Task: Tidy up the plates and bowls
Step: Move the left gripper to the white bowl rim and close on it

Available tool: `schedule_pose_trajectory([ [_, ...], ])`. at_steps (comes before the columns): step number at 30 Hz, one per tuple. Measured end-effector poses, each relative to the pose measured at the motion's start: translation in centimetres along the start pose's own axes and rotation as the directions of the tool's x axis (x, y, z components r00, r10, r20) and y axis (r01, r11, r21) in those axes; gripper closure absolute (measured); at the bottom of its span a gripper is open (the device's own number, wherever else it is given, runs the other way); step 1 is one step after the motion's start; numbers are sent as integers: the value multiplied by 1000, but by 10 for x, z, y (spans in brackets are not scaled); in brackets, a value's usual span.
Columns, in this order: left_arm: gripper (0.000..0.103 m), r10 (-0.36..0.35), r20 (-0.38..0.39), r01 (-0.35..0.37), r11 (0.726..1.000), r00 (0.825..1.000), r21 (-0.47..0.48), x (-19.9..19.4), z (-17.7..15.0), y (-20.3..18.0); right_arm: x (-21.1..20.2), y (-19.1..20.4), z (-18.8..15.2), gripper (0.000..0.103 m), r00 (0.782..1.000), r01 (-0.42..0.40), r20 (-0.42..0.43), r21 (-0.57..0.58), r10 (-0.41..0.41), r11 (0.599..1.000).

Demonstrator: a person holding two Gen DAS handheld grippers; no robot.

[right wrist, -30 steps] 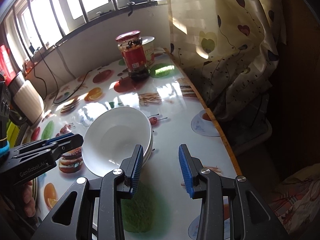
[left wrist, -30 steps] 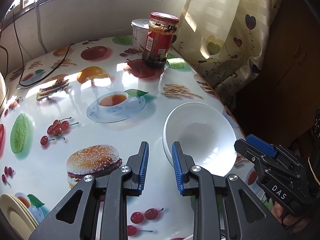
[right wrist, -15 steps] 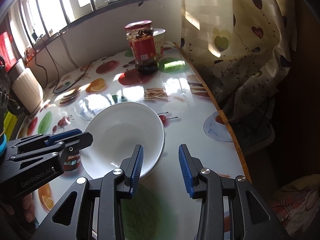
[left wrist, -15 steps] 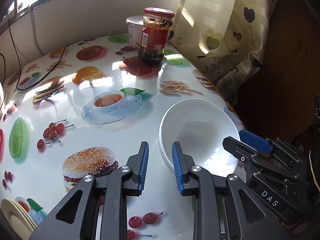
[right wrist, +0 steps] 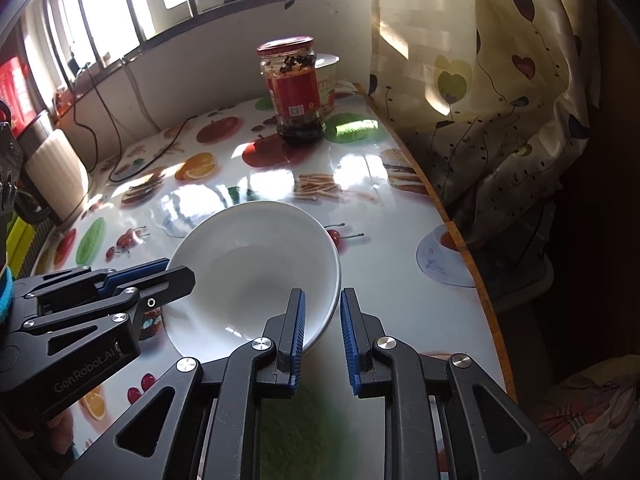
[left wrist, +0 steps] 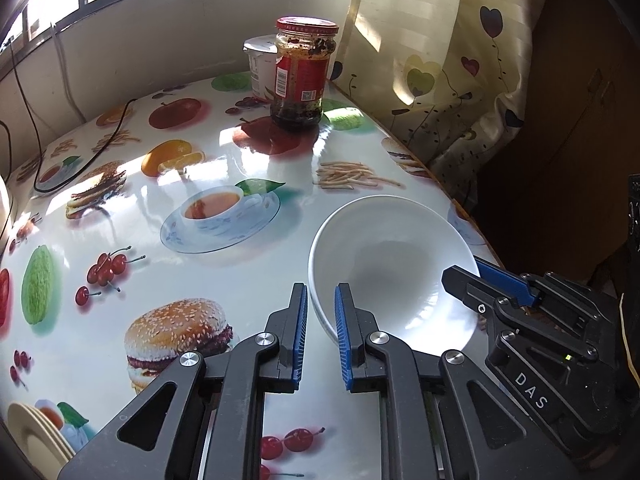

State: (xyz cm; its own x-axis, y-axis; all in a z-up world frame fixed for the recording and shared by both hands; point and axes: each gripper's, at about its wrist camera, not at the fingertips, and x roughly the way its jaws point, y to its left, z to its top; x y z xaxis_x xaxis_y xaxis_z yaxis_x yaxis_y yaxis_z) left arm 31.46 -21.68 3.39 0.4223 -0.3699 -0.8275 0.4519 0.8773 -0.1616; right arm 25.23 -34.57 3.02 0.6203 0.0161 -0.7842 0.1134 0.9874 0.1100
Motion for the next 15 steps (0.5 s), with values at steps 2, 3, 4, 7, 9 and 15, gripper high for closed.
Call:
schedule_pose_trajectory([
  [2, 91, 0, 2, 0, 1000, 1000, 4, 0, 1, 0, 1, 0, 0, 86, 1000, 1, 1, 2, -1, 1000],
  [3, 91, 1, 2, -1, 1000, 1000, 6, 0, 1, 0, 1, -1, 0, 86, 1000, -1, 0, 5, 1, 1000],
  [4, 91, 2, 3, -2, 1000, 1000, 9, -1, 1, -1, 1, 0, 0, 86, 1000, -2, 0, 7, 2, 1000],
  [7, 91, 2, 3, -3, 1000, 1000, 8, -1, 0, -1, 1, 0, 0, 86, 1000, 4, 1, 3, -4, 1000],
  [9, 91, 3, 3, -3, 1000, 1000, 9, -1, 1, -1, 1, 1, 0, 86, 1000, 4, 1, 3, -4, 1000],
  [15, 91, 8, 3, -8, 1000, 1000, 9, -1, 0, -1, 1, 1, 0, 86, 1000, 3, 1, 6, -3, 1000],
])
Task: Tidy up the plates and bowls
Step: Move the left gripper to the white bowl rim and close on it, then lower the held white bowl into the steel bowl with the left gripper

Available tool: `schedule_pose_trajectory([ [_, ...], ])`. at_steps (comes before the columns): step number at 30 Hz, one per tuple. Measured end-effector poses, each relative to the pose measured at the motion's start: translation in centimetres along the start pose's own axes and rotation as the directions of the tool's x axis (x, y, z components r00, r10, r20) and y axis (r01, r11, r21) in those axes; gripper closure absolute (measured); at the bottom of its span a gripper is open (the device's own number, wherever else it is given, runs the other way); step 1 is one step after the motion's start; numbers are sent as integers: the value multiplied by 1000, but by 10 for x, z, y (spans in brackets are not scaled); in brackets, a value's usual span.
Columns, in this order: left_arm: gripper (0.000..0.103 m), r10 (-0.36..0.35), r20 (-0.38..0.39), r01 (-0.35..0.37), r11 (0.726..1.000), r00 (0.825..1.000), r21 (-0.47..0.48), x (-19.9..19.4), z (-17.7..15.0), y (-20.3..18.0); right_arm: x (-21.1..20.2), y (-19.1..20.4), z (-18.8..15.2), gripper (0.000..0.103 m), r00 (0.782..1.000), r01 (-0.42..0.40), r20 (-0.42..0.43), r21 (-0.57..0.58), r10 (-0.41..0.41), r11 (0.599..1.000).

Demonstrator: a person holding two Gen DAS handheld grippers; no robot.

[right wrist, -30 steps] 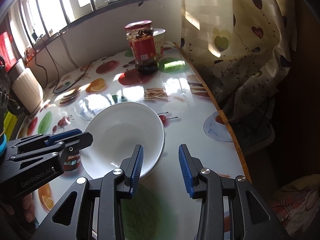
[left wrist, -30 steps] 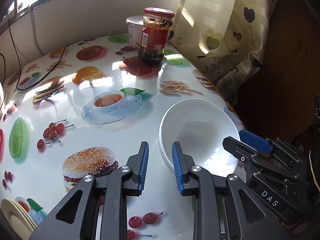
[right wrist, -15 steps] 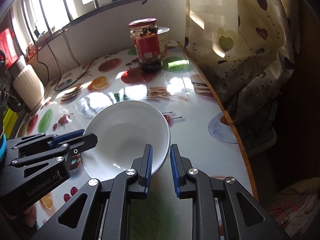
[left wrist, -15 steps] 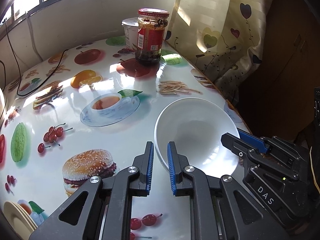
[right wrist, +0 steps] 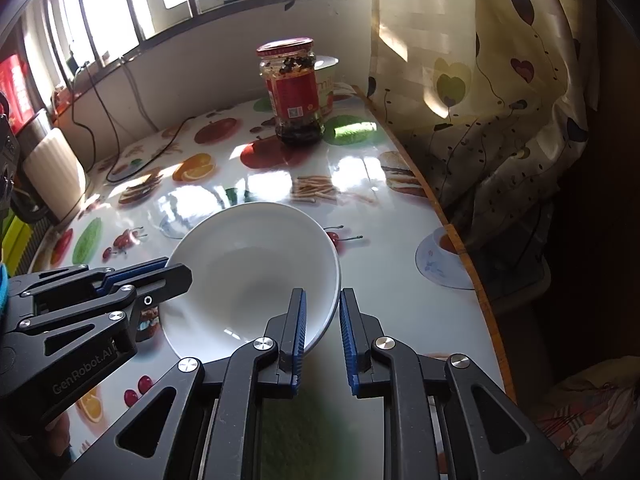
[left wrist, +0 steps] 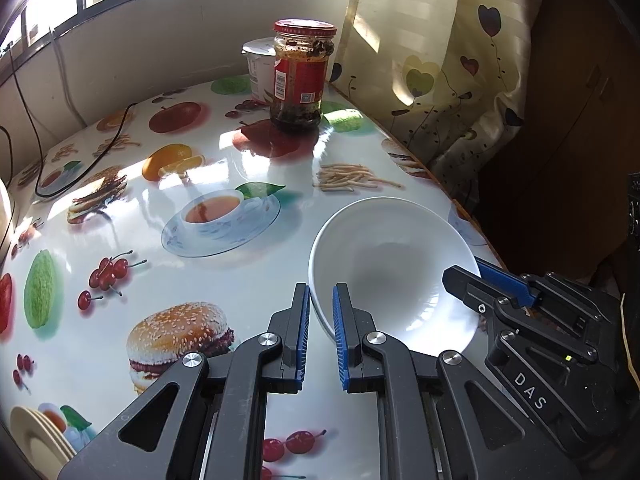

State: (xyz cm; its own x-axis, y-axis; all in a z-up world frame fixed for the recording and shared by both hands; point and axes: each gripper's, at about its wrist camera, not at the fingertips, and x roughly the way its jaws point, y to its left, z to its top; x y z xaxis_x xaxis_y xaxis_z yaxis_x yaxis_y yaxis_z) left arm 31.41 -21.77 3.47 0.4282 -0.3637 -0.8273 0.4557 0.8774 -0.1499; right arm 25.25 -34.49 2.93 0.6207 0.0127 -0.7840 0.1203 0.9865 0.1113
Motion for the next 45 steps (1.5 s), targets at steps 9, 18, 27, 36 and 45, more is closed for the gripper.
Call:
schedule_pose_trajectory([
  [9, 91, 9, 19, -10, 1000, 1000, 9, -6, 0, -3, -6, -5, 2, 88, 1000, -7, 12, 24, 7, 1000],
  [18, 91, 1, 35, -1, 1000, 999, 1, -17, -2, -4, -17, -4, 1, 88, 999, -11, 37, 26, 10, 1000],
  [27, 91, -7, 54, 8, 1000, 999, -4, -32, -8, -6, -34, 1, -3, 88, 998, -14, 61, 24, 13, 1000],
  [36, 91, -17, 97, 17, 1000, 995, -2, -60, -14, -10, -59, 7, -8, 88, 995, -15, 101, 21, 13, 1000],
  [45, 91, -22, 119, 22, 1000, 993, 0, -85, -28, -12, -89, 19, -21, 88, 991, -14, 134, 16, 12, 1000],
])
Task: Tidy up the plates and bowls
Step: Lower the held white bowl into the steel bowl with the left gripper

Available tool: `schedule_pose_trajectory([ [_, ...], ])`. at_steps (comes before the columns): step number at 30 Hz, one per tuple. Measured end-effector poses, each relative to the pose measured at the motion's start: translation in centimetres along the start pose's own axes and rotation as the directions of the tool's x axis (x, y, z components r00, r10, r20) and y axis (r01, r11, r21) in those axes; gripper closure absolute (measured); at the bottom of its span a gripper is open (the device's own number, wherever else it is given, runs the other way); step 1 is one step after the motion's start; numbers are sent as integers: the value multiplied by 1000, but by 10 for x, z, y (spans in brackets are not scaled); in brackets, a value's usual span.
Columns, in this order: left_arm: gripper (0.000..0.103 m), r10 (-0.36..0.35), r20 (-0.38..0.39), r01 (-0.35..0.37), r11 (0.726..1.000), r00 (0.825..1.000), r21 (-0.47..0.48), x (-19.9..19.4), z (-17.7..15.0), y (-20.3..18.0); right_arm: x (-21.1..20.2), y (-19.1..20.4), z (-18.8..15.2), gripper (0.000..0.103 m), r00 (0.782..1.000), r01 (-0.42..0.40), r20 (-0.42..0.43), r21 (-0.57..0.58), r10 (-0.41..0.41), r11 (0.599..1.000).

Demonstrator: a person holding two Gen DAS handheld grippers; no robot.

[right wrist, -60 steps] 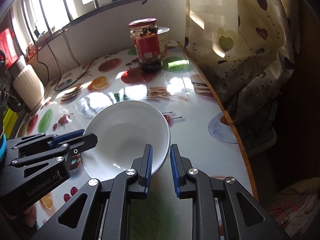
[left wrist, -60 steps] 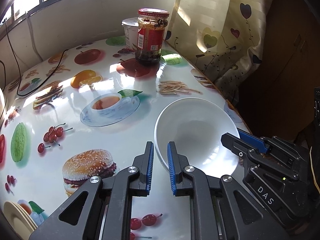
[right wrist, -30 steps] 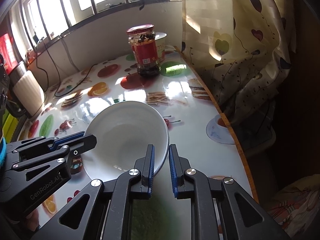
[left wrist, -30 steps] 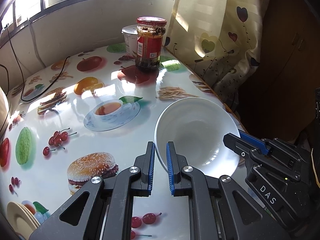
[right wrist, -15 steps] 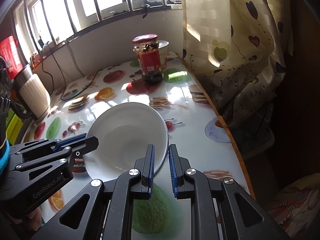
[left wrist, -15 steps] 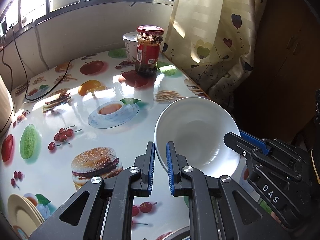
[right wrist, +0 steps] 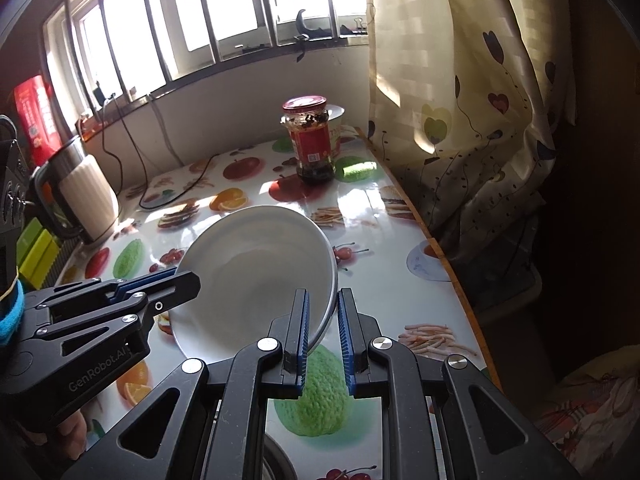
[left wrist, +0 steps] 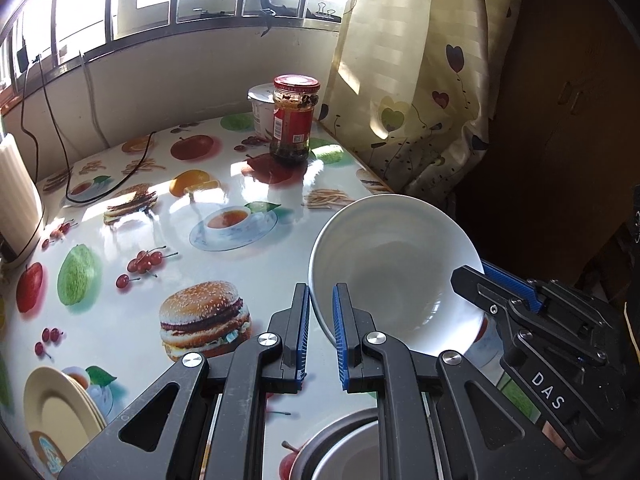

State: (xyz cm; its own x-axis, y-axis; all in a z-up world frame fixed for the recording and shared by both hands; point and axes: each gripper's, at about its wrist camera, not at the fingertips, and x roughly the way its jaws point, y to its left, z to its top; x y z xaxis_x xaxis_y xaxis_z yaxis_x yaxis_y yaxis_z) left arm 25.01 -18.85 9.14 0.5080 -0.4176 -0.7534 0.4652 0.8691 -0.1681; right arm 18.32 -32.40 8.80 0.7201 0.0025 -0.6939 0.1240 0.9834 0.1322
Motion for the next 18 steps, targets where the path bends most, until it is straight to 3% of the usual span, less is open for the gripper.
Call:
schedule_pose_trajectory([
  [18, 91, -11, 40, 11, 1000, 999, 2, -44, -28, -3, -54, 22, -24, 88, 999, 1, 54, -4, -1, 1000],
])
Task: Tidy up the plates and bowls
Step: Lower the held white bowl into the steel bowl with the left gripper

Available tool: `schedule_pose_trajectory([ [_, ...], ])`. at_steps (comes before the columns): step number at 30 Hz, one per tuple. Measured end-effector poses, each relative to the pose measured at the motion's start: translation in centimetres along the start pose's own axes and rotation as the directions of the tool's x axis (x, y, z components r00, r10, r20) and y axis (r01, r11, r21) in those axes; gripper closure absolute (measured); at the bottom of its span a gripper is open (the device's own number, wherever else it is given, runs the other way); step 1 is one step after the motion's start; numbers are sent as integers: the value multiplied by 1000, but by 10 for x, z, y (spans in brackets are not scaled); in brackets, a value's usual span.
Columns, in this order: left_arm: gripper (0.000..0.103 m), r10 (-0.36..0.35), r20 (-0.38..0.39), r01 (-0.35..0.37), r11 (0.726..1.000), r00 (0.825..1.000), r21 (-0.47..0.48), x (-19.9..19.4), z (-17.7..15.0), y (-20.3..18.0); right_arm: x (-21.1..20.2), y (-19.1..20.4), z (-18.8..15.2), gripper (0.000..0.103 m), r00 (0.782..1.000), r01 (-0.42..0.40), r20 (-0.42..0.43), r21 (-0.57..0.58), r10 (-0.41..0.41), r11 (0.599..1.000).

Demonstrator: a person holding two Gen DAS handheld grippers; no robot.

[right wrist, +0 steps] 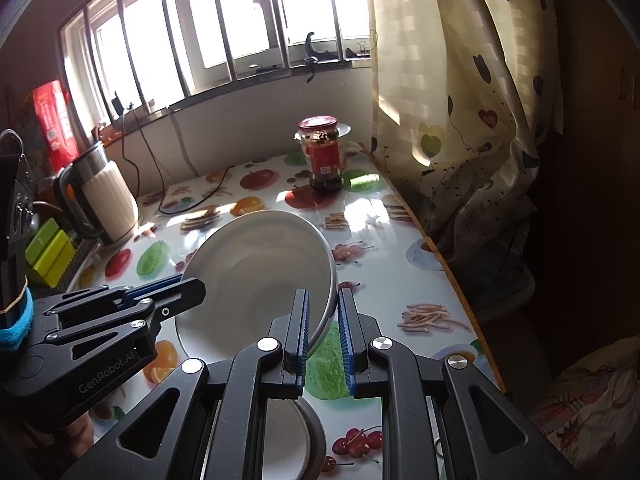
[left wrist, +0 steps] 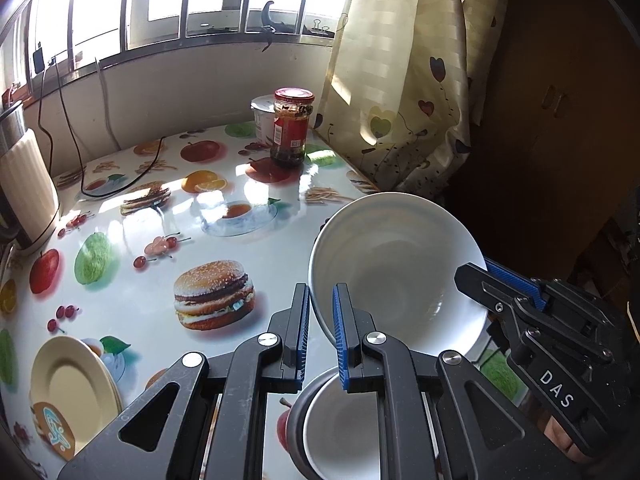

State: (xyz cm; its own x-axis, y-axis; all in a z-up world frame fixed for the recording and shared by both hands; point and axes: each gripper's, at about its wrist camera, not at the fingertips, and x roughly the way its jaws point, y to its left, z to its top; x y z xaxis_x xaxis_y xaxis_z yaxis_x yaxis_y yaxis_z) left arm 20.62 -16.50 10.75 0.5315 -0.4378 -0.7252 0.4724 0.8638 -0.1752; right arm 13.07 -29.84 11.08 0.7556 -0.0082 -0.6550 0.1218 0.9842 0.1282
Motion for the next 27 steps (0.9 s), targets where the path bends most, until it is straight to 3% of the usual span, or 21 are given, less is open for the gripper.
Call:
schedule_pose_trajectory([
  [27, 91, -19, -41, 18, 1000, 999, -26, -21, -51, 4, -29, 16, -56, 88, 999, -13, -28, 35, 14, 999],
])
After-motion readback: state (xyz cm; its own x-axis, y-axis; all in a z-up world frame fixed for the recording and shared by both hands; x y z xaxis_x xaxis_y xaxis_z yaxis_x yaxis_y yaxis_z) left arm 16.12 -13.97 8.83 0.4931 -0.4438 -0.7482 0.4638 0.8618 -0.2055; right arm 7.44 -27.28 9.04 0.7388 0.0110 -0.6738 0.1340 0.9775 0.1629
